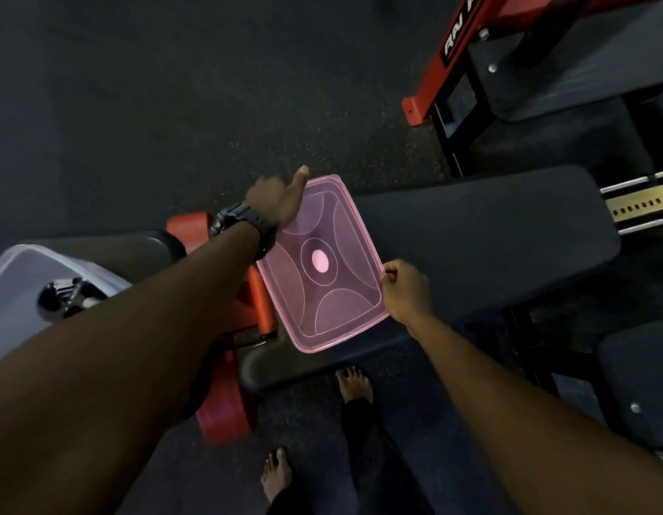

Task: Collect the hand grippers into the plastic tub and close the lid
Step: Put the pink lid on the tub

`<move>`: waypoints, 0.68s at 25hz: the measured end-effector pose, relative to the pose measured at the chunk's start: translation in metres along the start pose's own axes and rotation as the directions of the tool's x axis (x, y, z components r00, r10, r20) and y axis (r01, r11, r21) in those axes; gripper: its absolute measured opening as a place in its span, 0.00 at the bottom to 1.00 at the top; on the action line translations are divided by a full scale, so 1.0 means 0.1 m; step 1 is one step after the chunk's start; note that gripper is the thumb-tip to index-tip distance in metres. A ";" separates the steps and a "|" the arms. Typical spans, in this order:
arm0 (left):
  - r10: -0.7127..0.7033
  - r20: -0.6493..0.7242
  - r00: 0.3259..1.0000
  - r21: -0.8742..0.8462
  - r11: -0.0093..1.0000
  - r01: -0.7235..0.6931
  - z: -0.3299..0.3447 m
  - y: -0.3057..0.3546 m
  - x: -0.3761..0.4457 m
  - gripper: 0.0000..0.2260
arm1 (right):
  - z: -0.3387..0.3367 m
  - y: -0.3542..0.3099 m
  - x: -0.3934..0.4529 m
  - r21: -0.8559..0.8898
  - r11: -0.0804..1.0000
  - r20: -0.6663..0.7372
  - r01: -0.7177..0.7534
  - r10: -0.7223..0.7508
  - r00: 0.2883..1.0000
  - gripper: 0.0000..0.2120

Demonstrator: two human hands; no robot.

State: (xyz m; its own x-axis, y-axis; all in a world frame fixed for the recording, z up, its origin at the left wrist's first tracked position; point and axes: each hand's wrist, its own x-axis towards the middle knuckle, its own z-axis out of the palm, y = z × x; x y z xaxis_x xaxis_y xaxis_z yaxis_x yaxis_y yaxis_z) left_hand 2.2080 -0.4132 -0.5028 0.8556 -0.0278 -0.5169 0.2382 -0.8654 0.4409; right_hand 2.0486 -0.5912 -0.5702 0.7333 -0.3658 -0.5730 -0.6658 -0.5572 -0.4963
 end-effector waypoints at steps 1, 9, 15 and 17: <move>-0.001 -0.037 0.999 0.020 1.000 0.002 -0.14 0.00 -0.04 0.36 | -0.03 -0.09 -0.02 -0.011 0.999 -0.011 0.038 -0.038 0.999 0.11; -0.063 -0.320 0.945 -0.183 0.983 0.004 -1.76 -0.43 -1.01 0.34 | -0.33 -1.45 -0.66 0.034 0.942 -0.143 0.335 -0.327 0.934 0.12; -0.278 -0.441 0.853 -0.641 0.763 -0.083 -2.84 -1.55 -2.31 0.41 | -0.12 -2.86 -1.69 -0.004 0.748 -0.188 0.663 -0.652 0.735 0.11; -0.386 -0.338 0.858 -0.848 0.521 -0.099 -3.06 -2.07 -2.68 0.46 | 0.07 -3.23 -2.10 -0.037 0.632 -0.154 0.774 -0.769 0.620 0.10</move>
State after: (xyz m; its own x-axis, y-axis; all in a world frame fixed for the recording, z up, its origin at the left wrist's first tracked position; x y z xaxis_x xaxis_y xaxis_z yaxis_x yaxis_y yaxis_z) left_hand 2.0701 -0.0737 -0.2313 0.7975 0.4795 -0.3661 0.4290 -0.0241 0.9030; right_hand 2.1087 -0.3290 -0.2936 0.9881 0.0868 0.1266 0.1522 -0.6628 -0.7332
